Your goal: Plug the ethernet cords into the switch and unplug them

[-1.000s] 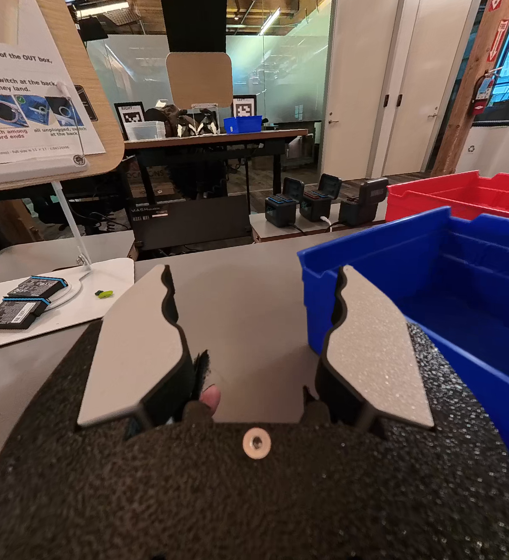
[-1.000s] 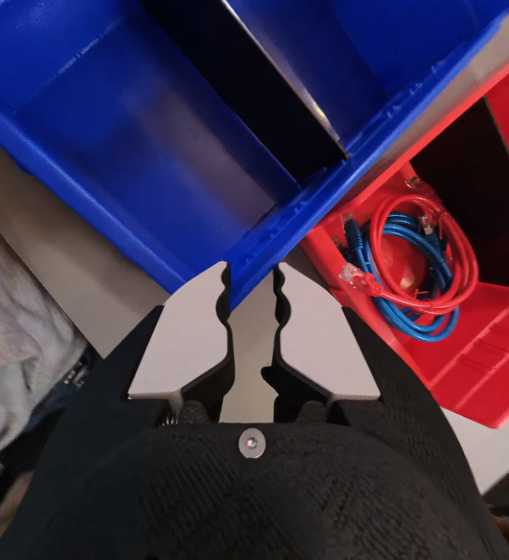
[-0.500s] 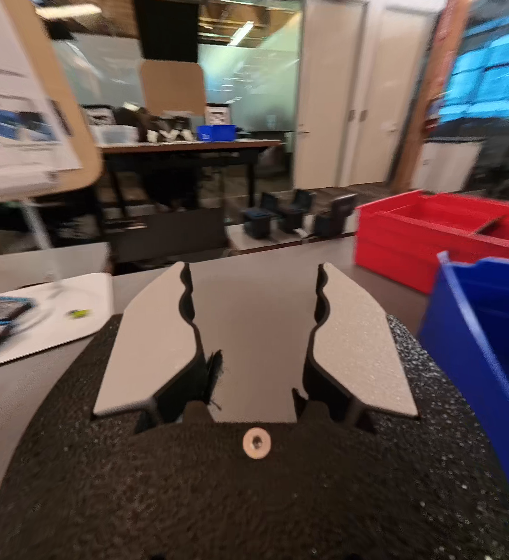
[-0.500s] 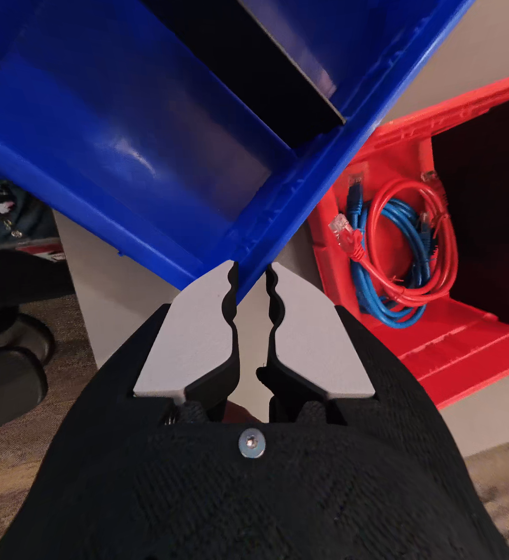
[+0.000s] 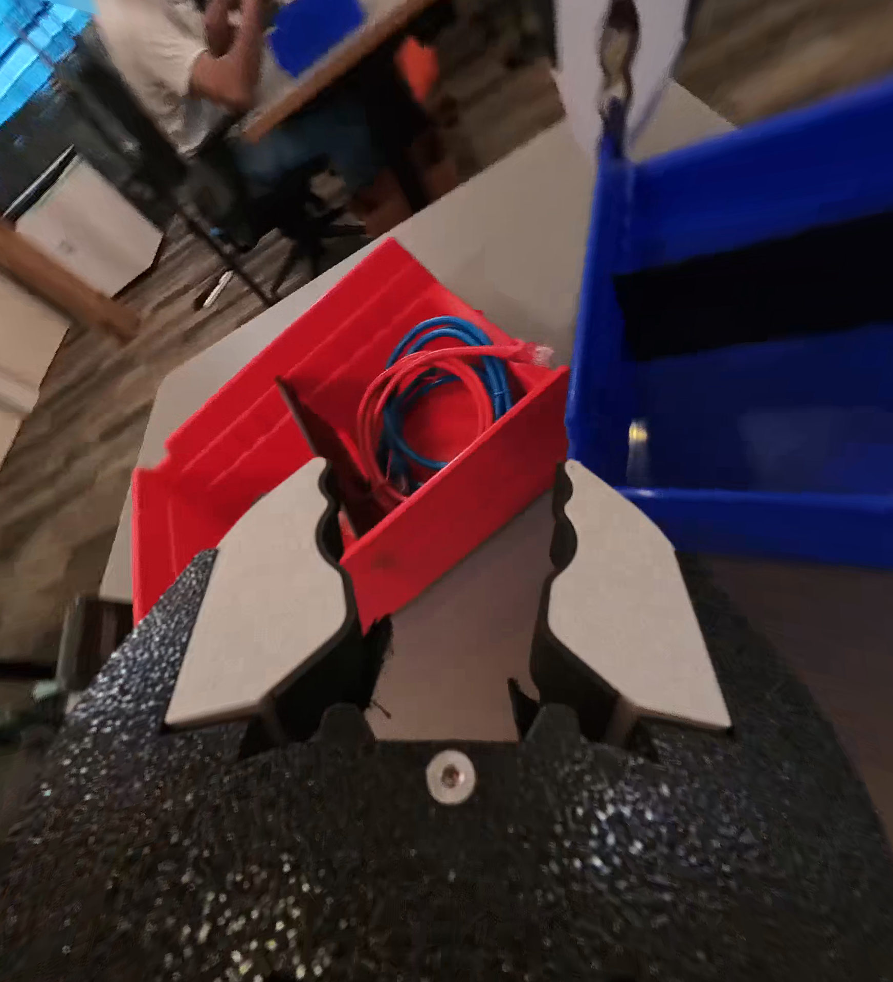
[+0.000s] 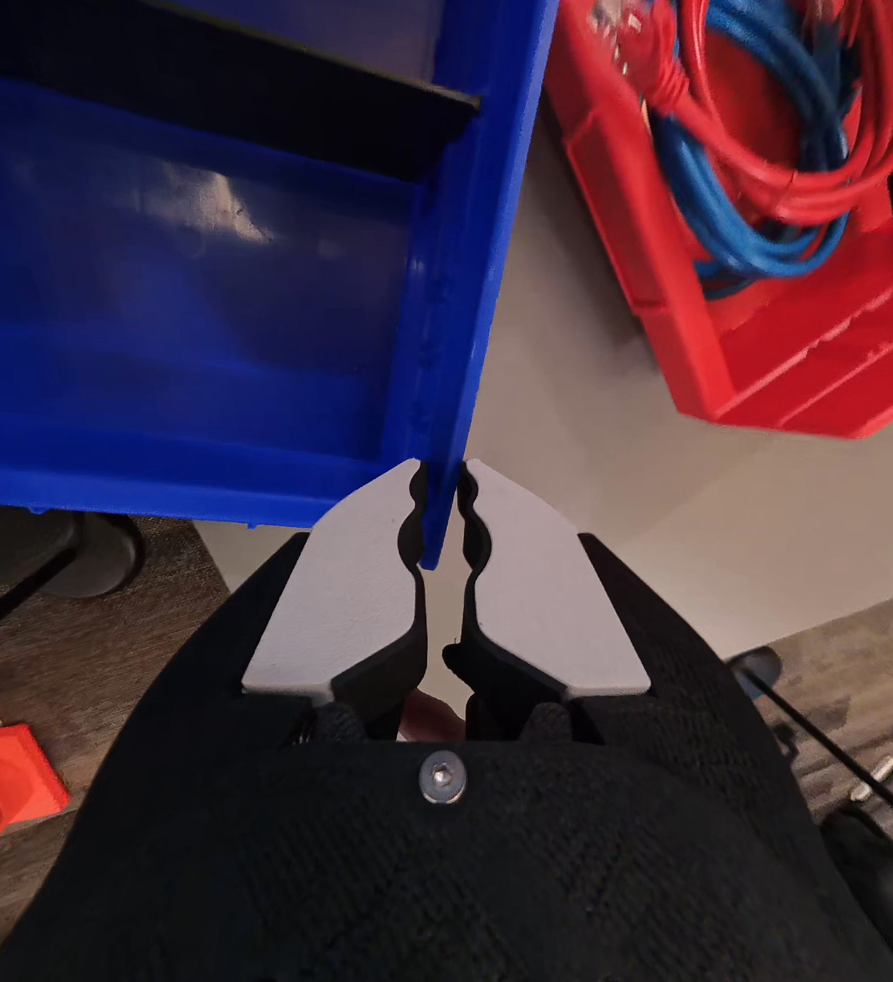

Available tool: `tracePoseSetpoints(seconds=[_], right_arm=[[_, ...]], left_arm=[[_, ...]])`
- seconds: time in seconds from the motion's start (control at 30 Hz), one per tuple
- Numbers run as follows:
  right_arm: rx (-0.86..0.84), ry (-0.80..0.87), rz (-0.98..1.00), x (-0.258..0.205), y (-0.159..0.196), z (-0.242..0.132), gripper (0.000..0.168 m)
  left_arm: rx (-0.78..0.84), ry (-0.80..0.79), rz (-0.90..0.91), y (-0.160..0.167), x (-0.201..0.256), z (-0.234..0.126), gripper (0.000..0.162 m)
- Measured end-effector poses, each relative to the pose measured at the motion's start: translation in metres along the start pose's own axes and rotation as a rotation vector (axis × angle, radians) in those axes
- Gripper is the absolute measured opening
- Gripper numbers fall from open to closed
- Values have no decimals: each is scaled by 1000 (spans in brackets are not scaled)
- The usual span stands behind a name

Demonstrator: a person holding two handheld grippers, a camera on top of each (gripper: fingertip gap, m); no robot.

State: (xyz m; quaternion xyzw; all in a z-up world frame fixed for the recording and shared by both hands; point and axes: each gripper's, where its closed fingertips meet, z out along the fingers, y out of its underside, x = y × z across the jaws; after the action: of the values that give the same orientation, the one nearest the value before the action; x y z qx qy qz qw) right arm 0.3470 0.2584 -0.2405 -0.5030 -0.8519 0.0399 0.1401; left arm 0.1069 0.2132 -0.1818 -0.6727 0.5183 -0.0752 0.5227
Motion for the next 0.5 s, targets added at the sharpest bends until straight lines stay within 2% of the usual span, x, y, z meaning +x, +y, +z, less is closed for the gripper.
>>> tracePoseSetpoints(seconds=[0.07, 0.13, 0.23, 0.3, 0.37, 0.5], right_arm=[[-2, 4, 24, -2, 11, -3, 9], [-8, 8, 45, -2, 21, -5, 8], [-21, 27, 62, -1, 31, -8, 9], [-36, 46, 83, 0, 32, -9, 9], [-8, 73, 87, 5, 19, -11, 20], [66, 33, 55, 7, -17, 1, 32]], left_arm=[[-39, 52, 120, 0, 9, 22, 76], [-84, 73, 197, 3, 9, 39, 66], [-218, 146, 274, 23, 11, 55, 63], [-299, 157, 337, 36, 7, 58, 50], [-356, 155, 385, 45, 2, 59, 20], [-405, 204, 411, 49, 2, 56, 16]])
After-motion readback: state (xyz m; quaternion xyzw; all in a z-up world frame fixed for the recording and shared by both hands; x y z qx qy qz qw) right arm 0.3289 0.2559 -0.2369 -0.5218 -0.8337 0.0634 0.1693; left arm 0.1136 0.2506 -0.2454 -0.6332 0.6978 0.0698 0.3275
